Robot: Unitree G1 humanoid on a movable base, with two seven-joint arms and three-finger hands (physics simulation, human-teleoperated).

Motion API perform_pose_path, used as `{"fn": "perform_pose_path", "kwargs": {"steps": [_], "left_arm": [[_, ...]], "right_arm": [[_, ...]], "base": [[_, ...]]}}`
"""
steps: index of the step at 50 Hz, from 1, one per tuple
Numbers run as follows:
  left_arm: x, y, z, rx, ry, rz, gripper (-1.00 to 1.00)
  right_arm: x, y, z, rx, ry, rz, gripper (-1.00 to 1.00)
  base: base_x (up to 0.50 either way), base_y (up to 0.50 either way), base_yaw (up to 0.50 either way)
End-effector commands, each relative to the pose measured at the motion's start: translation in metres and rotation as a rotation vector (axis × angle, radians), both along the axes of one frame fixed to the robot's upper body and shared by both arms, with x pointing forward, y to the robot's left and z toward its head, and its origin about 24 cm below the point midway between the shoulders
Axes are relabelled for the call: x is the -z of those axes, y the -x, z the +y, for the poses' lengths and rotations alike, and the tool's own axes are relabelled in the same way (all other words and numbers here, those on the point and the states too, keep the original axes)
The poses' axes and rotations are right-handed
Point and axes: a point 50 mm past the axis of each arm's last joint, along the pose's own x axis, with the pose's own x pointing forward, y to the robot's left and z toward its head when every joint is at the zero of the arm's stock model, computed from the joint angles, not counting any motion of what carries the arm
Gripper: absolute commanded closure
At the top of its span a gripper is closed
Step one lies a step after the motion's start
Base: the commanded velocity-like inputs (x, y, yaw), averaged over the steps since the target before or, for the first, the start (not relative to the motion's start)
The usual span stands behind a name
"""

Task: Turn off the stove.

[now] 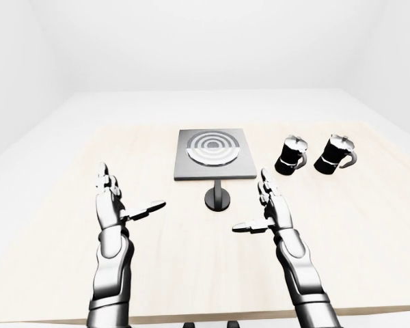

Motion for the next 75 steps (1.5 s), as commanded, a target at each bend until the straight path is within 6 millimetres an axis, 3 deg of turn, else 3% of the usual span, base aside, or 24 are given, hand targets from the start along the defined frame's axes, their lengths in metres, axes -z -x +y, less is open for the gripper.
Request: {"fn": "perform_pose_path", "kwargs": {"steps": [1,13,21,36,54,75], "left_arm": [[-0.011,0.006,0.029,-0.166,0.045,-0.042,-1.0],[-0.017,0.025,0.054,-0.295,0.097,-0.133,-1.0],[-0.011,0.037,0.069,-0.363,0.046,-0.081,-1.0],[-0.005,0.082,0.104,-0.495,0.035,-0.077,-1.0],[0.01,0.088,0.13,-0.615,0.068,0.043,-1.0],[0.011,0.085,0.13,-0.636,0.056,0.054,-1.0]], "right_arm": [[-0.001,0.0,0.001,-0.001,0.002,0.0,-1.0],[0.0,0.0,0.0,0.002,0.006,-0.003,-1.0],[0.0,0.0,0.0,0.001,0.011,-0.001,-1.0],[-0.002,0.0,0.001,0.002,0.021,-0.01,-1.0],[0.001,-0.001,0.003,-0.005,0.043,0.008,-1.0],[0.002,-0.002,0.002,0.008,0.05,0.025,-1.0]], "base": [[0.0,0.0,0.0],[0.0,0.0,0.0],[0.0,0.0,0.0],[0.0,0.0,0.0],[0.0,0.0,0.0],[0.0,0.0,0.0]]}}
